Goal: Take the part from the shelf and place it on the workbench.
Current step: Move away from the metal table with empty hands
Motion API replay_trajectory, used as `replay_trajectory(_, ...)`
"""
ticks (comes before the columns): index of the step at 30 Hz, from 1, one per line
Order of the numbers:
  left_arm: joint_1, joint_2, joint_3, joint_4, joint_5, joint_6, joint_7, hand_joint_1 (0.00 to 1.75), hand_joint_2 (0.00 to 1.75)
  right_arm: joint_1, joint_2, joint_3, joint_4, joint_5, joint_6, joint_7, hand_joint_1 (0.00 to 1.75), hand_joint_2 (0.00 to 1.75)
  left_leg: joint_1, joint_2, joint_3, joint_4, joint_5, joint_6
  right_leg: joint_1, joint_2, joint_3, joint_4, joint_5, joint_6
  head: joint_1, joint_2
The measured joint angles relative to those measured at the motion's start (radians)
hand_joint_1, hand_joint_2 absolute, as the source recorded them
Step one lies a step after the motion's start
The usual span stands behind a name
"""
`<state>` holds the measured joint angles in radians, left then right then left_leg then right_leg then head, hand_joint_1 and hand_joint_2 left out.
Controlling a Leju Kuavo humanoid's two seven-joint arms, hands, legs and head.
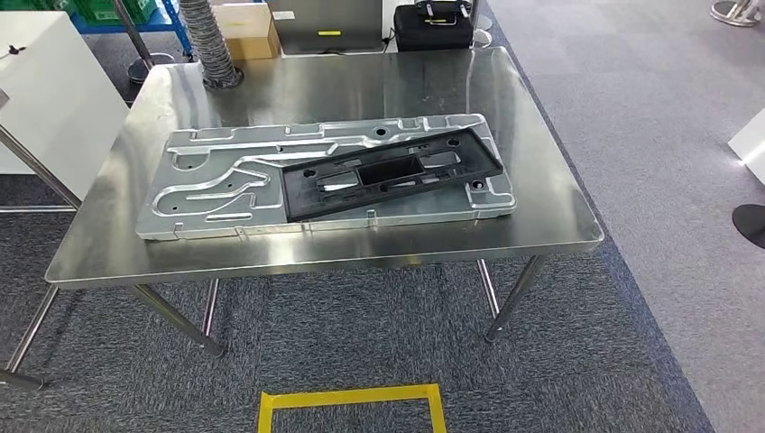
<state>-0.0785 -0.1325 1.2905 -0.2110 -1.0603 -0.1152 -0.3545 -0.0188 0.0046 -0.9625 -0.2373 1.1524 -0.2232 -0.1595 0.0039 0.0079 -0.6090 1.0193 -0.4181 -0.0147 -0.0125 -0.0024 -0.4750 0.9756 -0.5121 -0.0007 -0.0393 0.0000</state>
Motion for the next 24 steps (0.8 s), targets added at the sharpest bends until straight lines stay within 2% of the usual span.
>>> replay_trajectory(1, 0.001, 0.000, -0.001, 0.000, -0.001, 0.000, 0.000, 0.00, 0.00, -0.001, 0.004, 0.004, 0.003, 0.001, 0.004, 0.002, 0.00, 0.00, 0.001, -0.001, -0.011, 0.032, -0.038, -0.004, -0.001, -0.002, -0.011, -0.002, 0.012, -0.008, 0.000, 0.000)
replay_trajectory(3, 0.001, 0.000, -0.003, 0.000, -0.002, 0.000, 0.001, 0.00, 0.00, -0.002, 0.009, 0.010, 0.007, 0.001, 0.008, 0.004, 0.00, 0.00, 0.003, -0.002, -0.042, 0.147, -0.144, -0.010, 0.001, -0.004, -0.040, -0.002, 0.036, -0.018, 0.000, 0.000)
replay_trajectory(4, 0.000, 0.000, -0.004, 0.000, -0.002, 0.000, 0.001, 0.00, 0.00, -0.001, 0.011, 0.012, 0.009, 0.002, 0.008, 0.005, 0.00, 0.00, 0.004, -0.002, -0.054, 0.211, -0.181, -0.012, 0.003, -0.005, -0.056, -0.001, 0.048, -0.019, 0.000, 0.000)
replay_trajectory(5, 0.000, 0.000, -0.005, 0.000, -0.002, 0.000, 0.001, 0.00, 0.00, -0.001, 0.013, 0.013, 0.011, 0.002, 0.009, 0.005, 0.00, 0.00, 0.005, -0.002, -0.054, 0.255, -0.192, -0.014, 0.005, -0.006, -0.072, 0.002, 0.060, -0.019, 0.000, 0.000)
replay_trajectory(6, 0.000, 0.000, -0.006, 0.000, -0.002, 0.000, 0.001, 0.00, 0.00, -0.001, 0.014, 0.015, 0.012, 0.002, 0.009, 0.006, 0.00, 0.00, 0.005, -0.002, -0.040, 0.270, -0.180, -0.014, 0.006, -0.006, -0.089, 0.005, 0.071, -0.018, 0.000, 0.000)
replay_trajectory(7, 0.000, 0.000, -0.007, 0.000, -0.002, 0.000, 0.001, 0.00, 0.00, -0.001, 0.014, 0.016, 0.013, 0.002, 0.009, 0.007, 0.00, 0.00, 0.005, -0.002, -0.009, 0.247, -0.152, -0.012, 0.007, -0.006, -0.106, 0.009, 0.081, -0.017, 0.000, 0.000)
replay_trajectory(8, -0.001, 0.001, -0.009, 0.000, -0.002, 0.000, 0.001, 0.00, 0.00, -0.001, 0.015, 0.017, 0.014, 0.002, 0.009, 0.007, 0.00, 0.00, 0.005, -0.002, 0.039, 0.192, -0.125, -0.008, 0.008, -0.006, -0.122, 0.013, 0.091, -0.014, 0.000, 0.000)
replay_trajectory(9, -0.003, 0.002, -0.012, 0.000, -0.002, 0.000, 0.001, 0.00, 0.00, -0.001, 0.016, 0.018, 0.015, 0.002, 0.009, 0.008, 0.00, 0.00, 0.004, -0.002, 0.098, 0.115, -0.113, -0.003, 0.009, -0.005, -0.135, 0.019, 0.099, -0.011, 0.000, 0.000)
replay_trajectory(10, -0.006, 0.003, -0.014, 0.000, -0.002, 0.000, 0.001, 0.00, 0.00, -0.002, 0.017, 0.019, 0.015, 0.003, 0.009, 0.008, 0.00, 0.00, 0.002, -0.002, 0.149, 0.038, -0.114, 0.003, 0.011, -0.005, -0.144, 0.023, 0.108, -0.007, 0.000, 0.000)
replay_trajectory(11, -0.008, 0.004, -0.015, 0.000, -0.003, 0.000, 0.001, 0.00, 0.00, -0.002, 0.019, 0.019, 0.016, 0.003, 0.009, 0.008, 0.00, 0.00, -0.001, -0.002, 0.183, -0.018, -0.123, 0.009, 0.011, -0.006, -0.150, 0.025, 0.117, -0.002, 0.000, 0.000)
replay_trajectory(12, -0.009, 0.005, -0.016, 0.000, -0.003, 0.000, 0.001, 0.00, 0.00, -0.002, 0.019, 0.020, 0.016, 0.004, 0.009, 0.008, 0.00, 0.00, -0.004, -0.002, 0.198, -0.049, -0.131, 0.015, 0.011, -0.007, -0.153, 0.025, 0.127, 0.004, 0.000, 0.000)
replay_trajectory(14, -0.009, 0.004, -0.017, 0.000, -0.003, 0.000, 0.001, 0.00, 0.00, -0.001, 0.019, 0.020, 0.017, 0.005, 0.009, 0.008, 0.00, 0.00, -0.005, 0.000, 0.187, -0.059, -0.118, 0.030, 0.008, -0.007, -0.156, 0.022, 0.141, 0.017, 0.000, 0.000)
replay_trajectory(15, -0.009, 0.004, -0.018, 0.000, -0.003, 0.000, 0.001, 0.00, 0.00, -0.001, 0.019, 0.020, 0.018, 0.005, 0.009, 0.008, 0.00, 0.00, -0.003, 0.002, 0.177, -0.060, -0.106, 0.039, 0.006, -0.006, -0.162, 0.031, 0.127, 0.023, 0.000, 0.000)
replay_trajectory(16, -0.009, 0.004, -0.018, 0.000, -0.003, 0.000, 0.001, 0.00, 0.00, 0.000, 0.020, 0.020, 0.018, 0.005, 0.009, 0.009, 0.00, 0.00, -0.002, 0.004, 0.165, -0.063, -0.092, 0.048, 0.005, -0.004, -0.171, 0.054, 0.093, 0.027, 0.000, 0.000)
replay_trajectory(17, -0.009, 0.004, -0.018, 0.000, -0.003, 0.000, 0.001, 0.00, 0.00, 0.000, 0.020, 0.020, 0.019, 0.006, 0.009, 0.009, 0.00, 0.00, 0.000, 0.006, 0.151, -0.064, -0.078, 0.054, 0.002, -0.002, -0.184, 0.099, 0.040, 0.031, 0.000, 0.000)
replay_trajectory(18, -0.009, 0.004, -0.018, 0.000, -0.003, 0.000, 0.001, 0.00, 0.00, 0.000, 0.020, 0.020, 0.020, 0.006, 0.009, 0.009, 0.00, 0.00, -0.001, 0.006, 0.133, -0.063, -0.064, 0.057, 0.001, -0.001, -0.199, 0.162, -0.019, 0.035, 0.000, 0.000)
replay_trajectory(19, -0.008, 0.004, -0.018, 0.000, -0.002, 0.000, 0.001, 0.00, 0.00, 0.000, 0.020, 0.020, 0.020, 0.007, 0.010, 0.010, 0.00, 0.00, -0.002, 0.007, 0.115, -0.061, -0.051, 0.057, -0.001, -0.001, -0.211, 0.228, -0.063, 0.039, 0.000, 0.000)
replay_trajectory(20, -0.008, 0.004, -0.019, 0.000, -0.003, 0.000, 0.001, 0.00, 0.00, 0.000, 0.020, 0.020, 0.020, 0.008, 0.013, 0.012, 0.00, 0.00, -0.002, 0.007, 0.096, -0.058, -0.038, 0.056, -0.002, -0.001, -0.215, 0.284, -0.081, 0.042, 0.000, 0.000)
replay_trajectory(21, -0.008, 0.004, -0.019, 0.000, -0.004, 0.000, 0.001, 0.00, 0.00, 0.000, 0.020, 0.020, 0.020, 0.008, 0.019, 0.015, 0.00, 0.00, -0.002, 0.008, 0.077, -0.053, -0.026, 0.054, -0.003, -0.001, -0.207, 0.314, -0.073, 0.045, 0.000, 0.000)
replay_trajectory(22, -0.008, 0.004, -0.019, 0.000, -0.005, -0.001, 0.001, 0.00, 0.00, -0.001, 0.020, 0.020, 0.020, 0.010, 0.028, 0.020, 0.00, 0.00, -0.002, 0.008, 0.058, -0.047, -0.016, 0.051, -0.004, -0.001, -0.181, 0.307, -0.044, 0.046, 0.000, 0.000)
replay_trajectory(23, -0.009, 0.004, -0.019, 0.000, -0.005, -0.002, 0.001, 0.00, 0.00, -0.002, 0.020, 0.021, 0.020, 0.014, 0.037, 0.026, 0.00, 0.00, -0.002, 0.008, 0.039, -0.040, -0.006, 0.048, -0.006, -0.001, -0.137, 0.264, -0.014, 0.045, 0.000, 0.000)
replay_trajectory(24, -0.009, 0.005, -0.019, 0.000, -0.002, -0.003, 0.002, 0.00, 0.00, -0.005, 0.021, 0.023, 0.021, 0.021, 0.045, 0.033, 0.00, 0.00, -0.002, 0.008, 0.023, -0.032, 0.003, 0.044, -0.007, -0.001, -0.078, 0.194, 0.000, 0.043, 0.000, 0.000)
